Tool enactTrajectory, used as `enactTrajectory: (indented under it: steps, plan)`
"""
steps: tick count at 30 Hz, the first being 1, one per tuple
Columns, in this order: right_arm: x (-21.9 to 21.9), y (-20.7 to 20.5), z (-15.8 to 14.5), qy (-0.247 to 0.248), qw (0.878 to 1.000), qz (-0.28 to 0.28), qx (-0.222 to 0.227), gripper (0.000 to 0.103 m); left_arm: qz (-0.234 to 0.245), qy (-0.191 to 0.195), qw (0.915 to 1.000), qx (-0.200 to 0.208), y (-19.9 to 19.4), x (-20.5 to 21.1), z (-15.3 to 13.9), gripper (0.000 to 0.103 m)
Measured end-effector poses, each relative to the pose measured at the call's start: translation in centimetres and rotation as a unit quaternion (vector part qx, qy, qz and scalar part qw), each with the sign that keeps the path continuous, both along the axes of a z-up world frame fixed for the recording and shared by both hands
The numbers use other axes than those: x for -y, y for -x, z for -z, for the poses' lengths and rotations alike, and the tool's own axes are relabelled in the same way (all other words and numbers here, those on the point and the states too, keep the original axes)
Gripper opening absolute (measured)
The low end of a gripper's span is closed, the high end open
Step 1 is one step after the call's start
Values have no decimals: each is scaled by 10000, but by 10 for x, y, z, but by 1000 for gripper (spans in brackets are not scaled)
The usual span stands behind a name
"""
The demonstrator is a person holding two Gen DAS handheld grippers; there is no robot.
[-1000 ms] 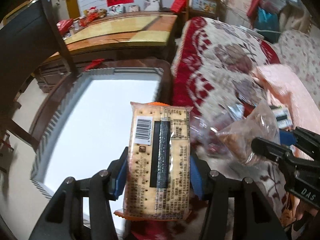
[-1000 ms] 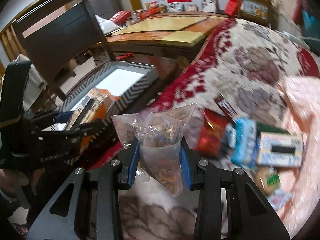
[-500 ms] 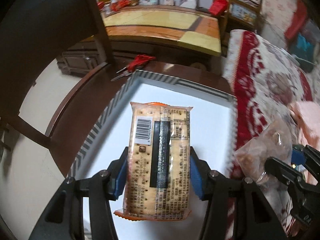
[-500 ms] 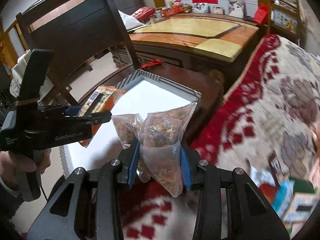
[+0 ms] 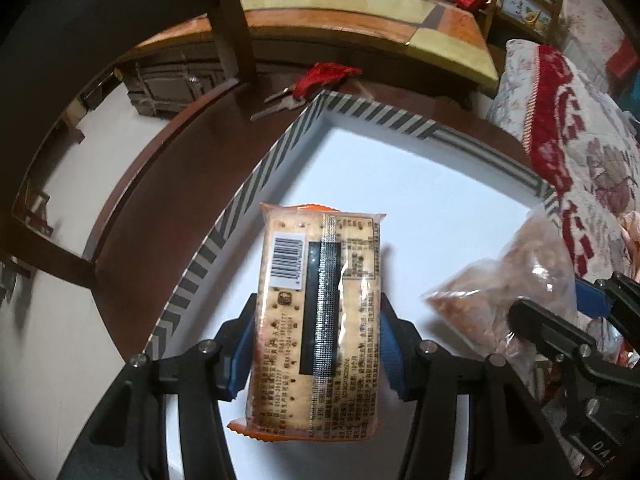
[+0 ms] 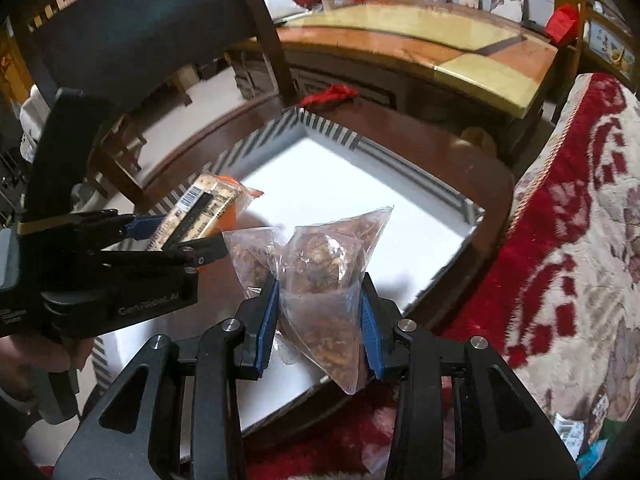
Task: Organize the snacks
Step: 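Carry the cracker pack and nut bag with both tools over the white tray, then open both tools to drop the cracker pack and nut bag into the tray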
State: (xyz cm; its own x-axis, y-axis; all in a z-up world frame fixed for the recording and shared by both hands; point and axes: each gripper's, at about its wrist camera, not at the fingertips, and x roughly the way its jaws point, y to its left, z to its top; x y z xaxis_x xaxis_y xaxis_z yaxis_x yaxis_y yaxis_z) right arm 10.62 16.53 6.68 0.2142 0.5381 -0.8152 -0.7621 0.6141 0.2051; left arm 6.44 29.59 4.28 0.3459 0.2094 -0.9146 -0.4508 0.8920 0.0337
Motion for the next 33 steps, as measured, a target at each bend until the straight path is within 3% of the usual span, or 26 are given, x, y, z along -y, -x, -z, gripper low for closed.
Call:
enactTrajectory:
  steps: [5,8,12,15,22,33]
  plan:
    - [-9,-1,14,126,9998,34,-175,38,-141,68,9999,-61,4,-7,8,59]
    - [-4,-3,13,-46,9995,133,-275,40,-135,-17,9999,-62,6,-5,7,71]
    - [8,1,2,-184,9991,201,-312,47,-134,-35,9999,78,10,-2,-3,76]
    - [25,7,-10,-366,9983,322,-319,47,-67,-54,9997,246,18,7,-14,85]
    - [94,34,-32,-733,9943,743,-197,53,314,-1,9979,558,35,45,-40,89]
    - [231,75,-19,-714,9798,1827,-395,54,1025,457,9904,806,54,119,-58,95]
